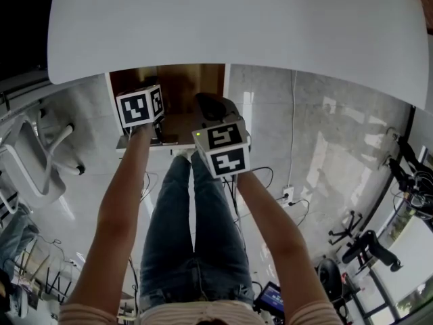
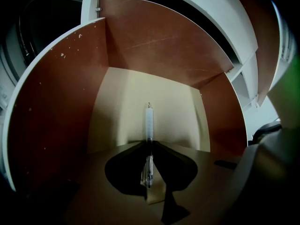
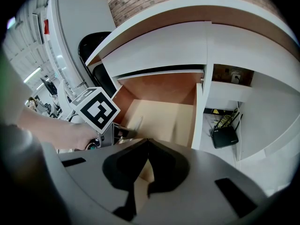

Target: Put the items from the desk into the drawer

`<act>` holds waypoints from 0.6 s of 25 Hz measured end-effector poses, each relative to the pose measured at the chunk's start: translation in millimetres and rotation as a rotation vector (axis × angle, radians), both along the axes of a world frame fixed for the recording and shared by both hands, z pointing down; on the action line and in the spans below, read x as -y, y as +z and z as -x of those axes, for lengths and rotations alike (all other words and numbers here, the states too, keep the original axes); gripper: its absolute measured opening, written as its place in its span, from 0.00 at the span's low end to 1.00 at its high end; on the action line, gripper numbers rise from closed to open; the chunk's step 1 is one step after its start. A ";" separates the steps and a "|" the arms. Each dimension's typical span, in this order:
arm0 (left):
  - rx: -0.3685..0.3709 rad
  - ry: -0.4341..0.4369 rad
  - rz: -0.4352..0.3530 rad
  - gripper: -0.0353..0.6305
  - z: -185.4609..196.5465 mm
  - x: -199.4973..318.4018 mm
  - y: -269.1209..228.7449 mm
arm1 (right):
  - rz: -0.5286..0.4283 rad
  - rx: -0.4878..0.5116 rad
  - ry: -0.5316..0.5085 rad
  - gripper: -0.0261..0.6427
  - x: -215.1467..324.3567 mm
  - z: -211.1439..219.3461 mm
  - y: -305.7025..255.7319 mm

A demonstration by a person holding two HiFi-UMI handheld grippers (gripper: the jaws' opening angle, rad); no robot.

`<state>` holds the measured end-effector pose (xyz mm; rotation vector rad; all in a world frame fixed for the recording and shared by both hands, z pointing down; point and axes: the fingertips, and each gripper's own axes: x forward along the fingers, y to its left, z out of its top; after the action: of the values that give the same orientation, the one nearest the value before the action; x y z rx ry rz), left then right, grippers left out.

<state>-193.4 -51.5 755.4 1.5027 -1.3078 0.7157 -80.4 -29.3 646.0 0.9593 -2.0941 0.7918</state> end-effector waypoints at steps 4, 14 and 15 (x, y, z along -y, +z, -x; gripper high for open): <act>0.006 -0.003 -0.007 0.12 -1.9 1.4 0.1 | 0.000 -0.002 0.000 0.06 1.6 -2.6 0.7; 0.014 0.012 -0.012 0.13 -0.2 -0.7 -4.8 | -0.006 0.000 -0.006 0.06 -1.1 4.2 0.4; 0.015 0.013 -0.013 0.13 0.4 -1.2 -5.8 | -0.007 0.001 -0.006 0.06 -1.3 4.4 -0.1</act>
<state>-193.8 -50.3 749.6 1.5209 -1.3170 0.7293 -84.9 -28.1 645.9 0.9562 -2.1004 0.7824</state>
